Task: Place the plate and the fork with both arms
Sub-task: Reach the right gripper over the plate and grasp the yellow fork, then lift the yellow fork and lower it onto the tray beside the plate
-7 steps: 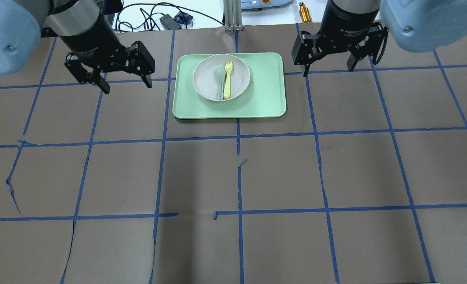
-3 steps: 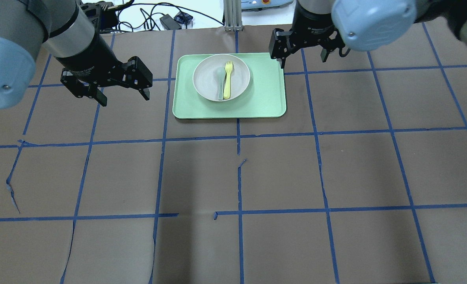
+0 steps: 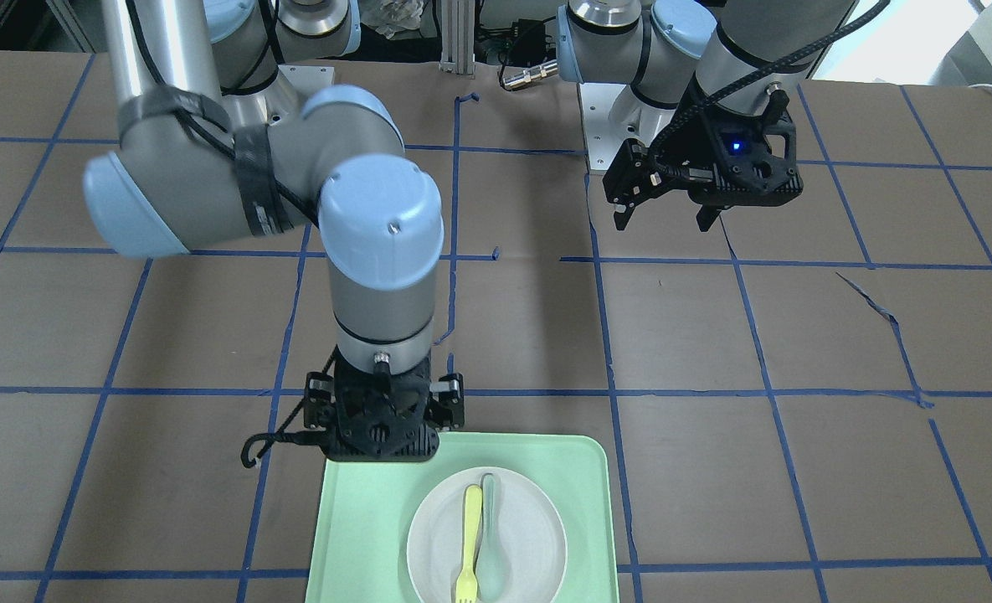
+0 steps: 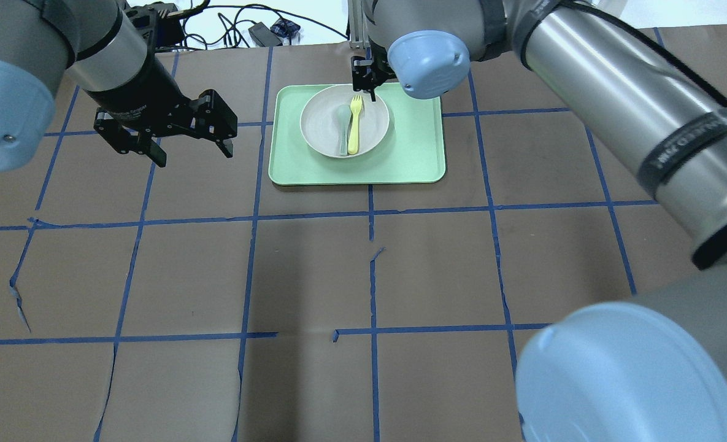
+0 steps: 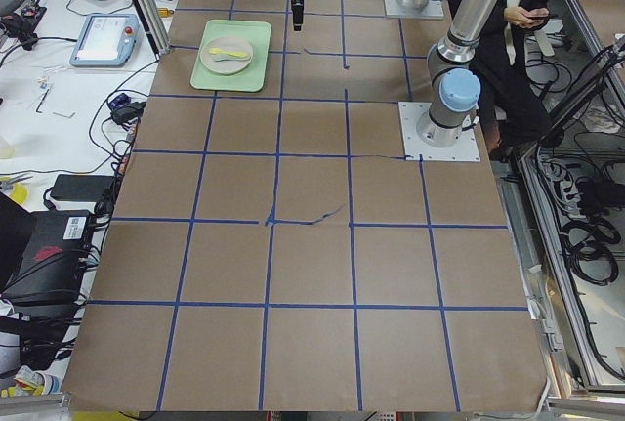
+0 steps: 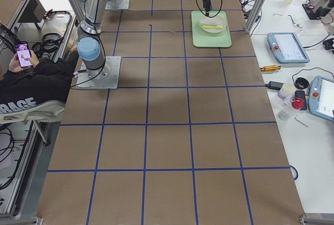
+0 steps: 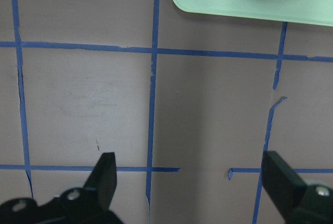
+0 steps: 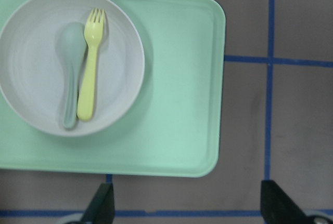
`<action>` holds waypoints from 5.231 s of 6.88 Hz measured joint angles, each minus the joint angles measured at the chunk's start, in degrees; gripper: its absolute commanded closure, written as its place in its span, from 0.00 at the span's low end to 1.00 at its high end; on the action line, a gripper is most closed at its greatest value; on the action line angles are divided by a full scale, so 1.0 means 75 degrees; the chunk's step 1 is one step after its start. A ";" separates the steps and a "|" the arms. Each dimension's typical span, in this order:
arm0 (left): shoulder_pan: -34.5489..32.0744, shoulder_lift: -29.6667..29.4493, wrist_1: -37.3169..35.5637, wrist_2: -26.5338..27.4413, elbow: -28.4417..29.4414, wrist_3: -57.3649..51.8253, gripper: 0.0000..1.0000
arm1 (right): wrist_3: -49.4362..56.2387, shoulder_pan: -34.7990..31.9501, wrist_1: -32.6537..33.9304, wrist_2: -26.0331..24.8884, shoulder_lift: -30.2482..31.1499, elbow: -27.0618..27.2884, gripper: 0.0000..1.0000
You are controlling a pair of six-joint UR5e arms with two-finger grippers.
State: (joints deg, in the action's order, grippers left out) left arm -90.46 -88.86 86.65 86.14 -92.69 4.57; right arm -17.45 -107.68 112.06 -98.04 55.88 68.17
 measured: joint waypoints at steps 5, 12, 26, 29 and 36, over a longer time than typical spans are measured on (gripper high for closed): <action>-0.0008 -0.0041 -0.0010 -0.0037 -0.0017 0.0006 0.02 | -0.1318 -0.0217 0.1254 0.0121 -0.2043 -0.0920 0.15; -0.0006 -0.0056 -0.0046 -0.0047 -0.0017 0.0011 0.02 | -0.0364 -0.0221 0.1336 0.0365 -0.2140 -0.0653 0.30; 0.0003 -0.0058 -0.0046 -0.0047 -0.0017 0.0008 0.02 | -0.0087 -0.0221 0.1395 0.0700 -0.2180 -0.0606 0.66; 0.0003 -0.0058 -0.0046 -0.0047 -0.0017 0.0008 0.02 | -0.0097 -0.0220 0.1529 0.0750 -0.2099 -0.0361 0.88; 0.0009 -0.0071 -0.0058 -0.0066 -0.0017 0.0008 0.02 | 0.0647 0.0561 0.1446 0.1000 -0.1258 0.0298 0.87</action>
State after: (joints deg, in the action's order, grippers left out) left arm -90.40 -89.39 86.22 85.64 -92.81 4.63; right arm -12.59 -103.48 122.91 -90.54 46.45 70.40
